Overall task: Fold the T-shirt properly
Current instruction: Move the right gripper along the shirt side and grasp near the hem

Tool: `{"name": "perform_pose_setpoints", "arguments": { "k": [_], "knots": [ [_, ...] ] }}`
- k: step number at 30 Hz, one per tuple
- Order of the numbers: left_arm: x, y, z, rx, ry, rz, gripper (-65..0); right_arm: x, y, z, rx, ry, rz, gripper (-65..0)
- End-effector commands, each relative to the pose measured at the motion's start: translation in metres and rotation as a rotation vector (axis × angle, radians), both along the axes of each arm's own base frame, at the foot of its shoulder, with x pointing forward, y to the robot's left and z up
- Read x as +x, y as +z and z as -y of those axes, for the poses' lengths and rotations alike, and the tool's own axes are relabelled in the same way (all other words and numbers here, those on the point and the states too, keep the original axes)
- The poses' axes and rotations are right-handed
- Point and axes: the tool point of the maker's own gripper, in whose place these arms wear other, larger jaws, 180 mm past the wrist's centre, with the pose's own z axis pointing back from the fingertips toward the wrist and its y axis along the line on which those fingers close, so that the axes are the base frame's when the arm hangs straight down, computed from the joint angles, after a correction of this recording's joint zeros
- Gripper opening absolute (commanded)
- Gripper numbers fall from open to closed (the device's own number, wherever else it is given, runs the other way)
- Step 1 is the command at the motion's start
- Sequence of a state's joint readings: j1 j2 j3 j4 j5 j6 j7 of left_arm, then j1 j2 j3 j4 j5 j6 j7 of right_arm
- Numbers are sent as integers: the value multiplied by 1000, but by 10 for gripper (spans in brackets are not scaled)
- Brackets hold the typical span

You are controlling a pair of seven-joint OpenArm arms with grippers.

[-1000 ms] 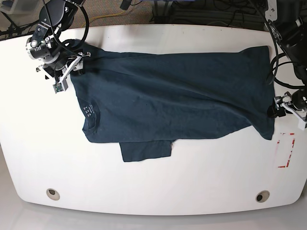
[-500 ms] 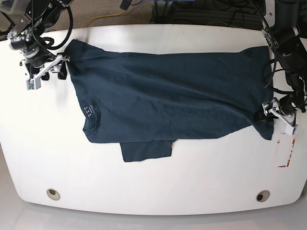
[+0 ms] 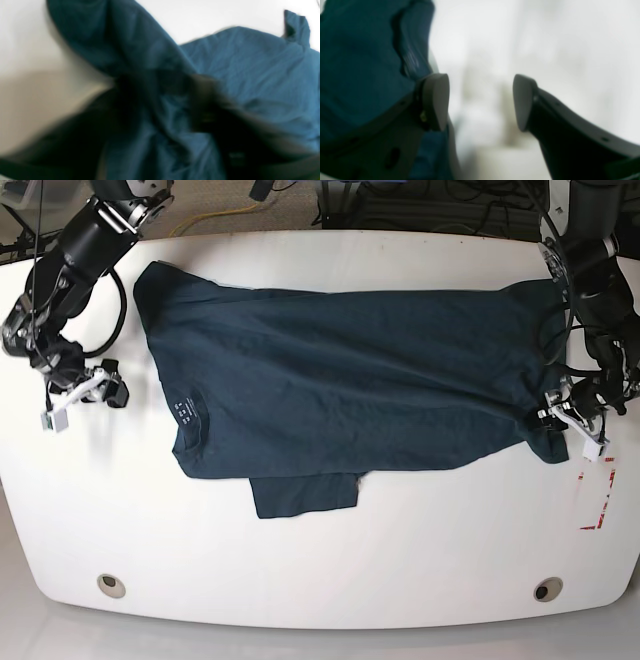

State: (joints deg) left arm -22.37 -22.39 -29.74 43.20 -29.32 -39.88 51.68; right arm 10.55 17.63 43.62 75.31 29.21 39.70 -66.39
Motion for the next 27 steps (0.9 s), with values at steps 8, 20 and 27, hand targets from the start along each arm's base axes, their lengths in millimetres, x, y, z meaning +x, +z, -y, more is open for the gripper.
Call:
{"name": "perform_pose_setpoints", "arguments": {
  "k": [8,20,27],
  "knots": [
    [4,11,-10,20,6,24,-607,100,24,-14,155,44,112,-263],
    [4,12,-12,22,9,26,-608,139,1,-66,302,41,125,-263],
    [-5,4,-11,24,3,0,-608,134,-21,-91,313,63,96,-263]
  ]
}}
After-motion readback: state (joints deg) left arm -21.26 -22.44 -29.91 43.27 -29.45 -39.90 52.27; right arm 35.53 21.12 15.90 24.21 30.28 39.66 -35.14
